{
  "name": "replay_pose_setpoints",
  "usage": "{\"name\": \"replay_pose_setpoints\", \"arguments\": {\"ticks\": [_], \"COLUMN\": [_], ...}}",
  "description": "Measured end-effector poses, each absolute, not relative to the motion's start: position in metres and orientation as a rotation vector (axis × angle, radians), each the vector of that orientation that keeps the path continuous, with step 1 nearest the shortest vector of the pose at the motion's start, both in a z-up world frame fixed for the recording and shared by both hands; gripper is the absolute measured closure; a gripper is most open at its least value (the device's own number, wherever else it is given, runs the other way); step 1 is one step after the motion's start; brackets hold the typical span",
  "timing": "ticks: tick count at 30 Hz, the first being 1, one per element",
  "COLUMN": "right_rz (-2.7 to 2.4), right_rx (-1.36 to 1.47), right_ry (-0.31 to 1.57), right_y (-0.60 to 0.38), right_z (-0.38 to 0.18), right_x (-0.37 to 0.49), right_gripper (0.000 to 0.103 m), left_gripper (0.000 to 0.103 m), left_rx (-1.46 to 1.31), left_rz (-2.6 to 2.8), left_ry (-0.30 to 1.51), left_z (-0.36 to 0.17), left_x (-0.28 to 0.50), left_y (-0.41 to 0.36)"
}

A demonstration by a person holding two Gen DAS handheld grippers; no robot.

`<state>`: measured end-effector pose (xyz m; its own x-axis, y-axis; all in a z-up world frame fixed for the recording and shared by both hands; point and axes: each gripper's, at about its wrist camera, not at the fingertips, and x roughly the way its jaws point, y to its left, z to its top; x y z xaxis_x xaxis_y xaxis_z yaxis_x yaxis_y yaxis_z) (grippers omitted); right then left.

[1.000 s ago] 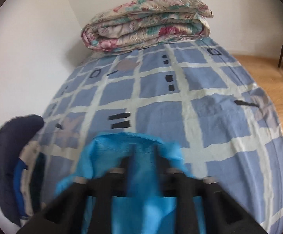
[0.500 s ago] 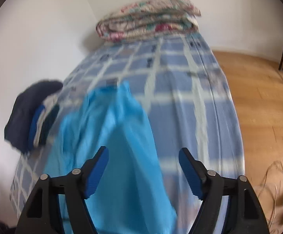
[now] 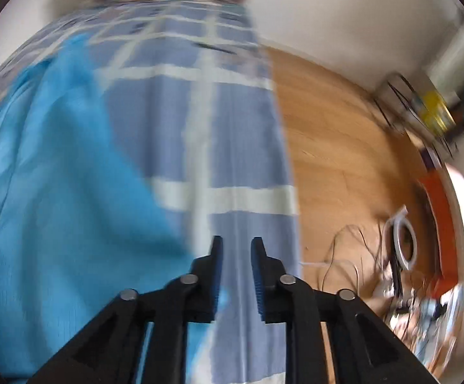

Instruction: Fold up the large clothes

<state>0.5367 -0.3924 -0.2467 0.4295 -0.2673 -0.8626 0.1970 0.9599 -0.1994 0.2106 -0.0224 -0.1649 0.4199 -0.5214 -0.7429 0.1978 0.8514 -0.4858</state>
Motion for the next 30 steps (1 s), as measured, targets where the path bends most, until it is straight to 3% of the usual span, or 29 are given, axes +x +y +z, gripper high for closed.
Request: {"name": "replay_pose_setpoints", "arguments": {"ticks": [1,3,11,13,15,17,19,21,22,30], "right_rz": [-0.258,-0.229,-0.054,-0.007,0.016,0.024,0.052,0.060,0.072,0.042], "right_rx": [-0.032,-0.003,0.066,0.095,0.119,0.136,0.157,0.195,0.231,0.363], "right_ry": [1.060,1.005,0.857,0.835,0.822,0.823,0.829,0.853,0.874,1.104], "right_y": [-0.397,-0.397,-0.374,-0.363,-0.353,-0.344,-0.334,-0.329,-0.325,-0.290], "right_z": [-0.239,-0.221,-0.128,-0.108,-0.092,-0.083,-0.088,-0.103,-0.117,-0.257], "right_x": [0.531,0.512,0.386,0.349,0.311,0.267,0.224,0.191,0.171,0.120], "right_gripper": [0.080,0.067,0.061,0.061,0.061,0.061,0.060,0.046,0.044,0.045], "left_gripper": [0.103,0.103,0.102,0.087,0.066,0.066,0.066,0.063,0.063,0.063], "left_rx": [-0.347,-0.339,-0.370,-0.391,-0.406,-0.402,-0.379,-0.383,-0.395,-0.257], "left_rz": [-0.469,-0.479,-0.604,-0.633,-0.664,-0.699,-0.721,-0.747,-0.750,-0.624], "left_ry": [1.046,1.045,1.038,1.044,1.043,1.052,1.066,1.104,1.125,1.194], "left_z": [-0.165,-0.164,-0.151,-0.149,-0.148,-0.147,-0.148,-0.155,-0.158,-0.199], "left_x": [0.210,0.208,0.201,0.198,0.194,0.190,0.186,0.185,0.185,0.193], "left_y": [-0.024,-0.028,-0.056,-0.064,-0.074,-0.090,-0.106,-0.122,-0.129,-0.188]}}
